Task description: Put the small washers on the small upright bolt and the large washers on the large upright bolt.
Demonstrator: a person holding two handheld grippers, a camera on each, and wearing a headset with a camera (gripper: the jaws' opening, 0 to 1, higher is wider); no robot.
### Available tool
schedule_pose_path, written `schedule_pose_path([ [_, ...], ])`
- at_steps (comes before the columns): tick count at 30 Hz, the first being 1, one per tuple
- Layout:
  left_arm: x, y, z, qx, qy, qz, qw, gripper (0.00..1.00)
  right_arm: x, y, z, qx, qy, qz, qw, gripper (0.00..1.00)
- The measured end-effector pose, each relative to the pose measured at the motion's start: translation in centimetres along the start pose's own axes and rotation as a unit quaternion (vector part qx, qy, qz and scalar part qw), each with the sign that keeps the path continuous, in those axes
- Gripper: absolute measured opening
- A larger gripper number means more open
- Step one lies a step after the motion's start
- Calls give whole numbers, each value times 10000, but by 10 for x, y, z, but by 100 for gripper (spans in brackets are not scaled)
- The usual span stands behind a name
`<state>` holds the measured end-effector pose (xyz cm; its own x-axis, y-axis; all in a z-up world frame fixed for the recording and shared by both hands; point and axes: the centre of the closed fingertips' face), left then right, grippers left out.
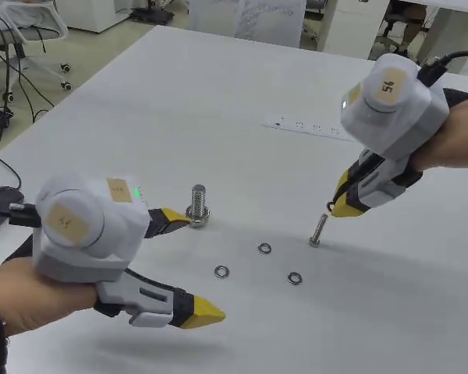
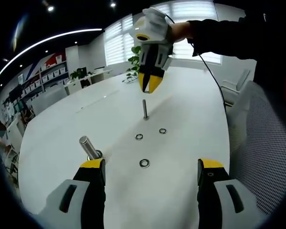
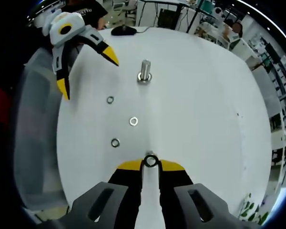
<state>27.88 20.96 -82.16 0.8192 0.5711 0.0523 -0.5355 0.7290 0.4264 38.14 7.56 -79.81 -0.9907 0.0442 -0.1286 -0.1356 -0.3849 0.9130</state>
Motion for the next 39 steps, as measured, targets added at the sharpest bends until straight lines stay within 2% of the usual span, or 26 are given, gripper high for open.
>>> schedule_pose_path([
  [8, 0, 1, 0, -8, 2, 22, 10000, 79, -5, -11, -3, 79, 13, 85, 9999, 13],
  [10, 1, 1, -1, 1, 4, 34, 10000, 79, -1, -11, -4, 99, 11, 119, 9999, 13],
  [31, -1, 1, -1, 15, 58, 86, 9999, 79, 0, -23, -11, 185, -62, 258, 9995, 13],
  [39, 0, 2, -1, 30, 71, 107, 9999, 78, 0, -37, -19, 212, -150, 342, 9991, 13],
])
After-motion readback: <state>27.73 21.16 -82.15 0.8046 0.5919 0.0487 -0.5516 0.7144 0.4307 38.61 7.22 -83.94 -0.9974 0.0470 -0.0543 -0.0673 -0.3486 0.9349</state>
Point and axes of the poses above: the centre of the closed fingertips' face, and the gripper's own axes: y roughly backward along the fingers, x roughly to its left, z roughly out of its top, and after that the axes turned 6 degrees about -x, right-handed
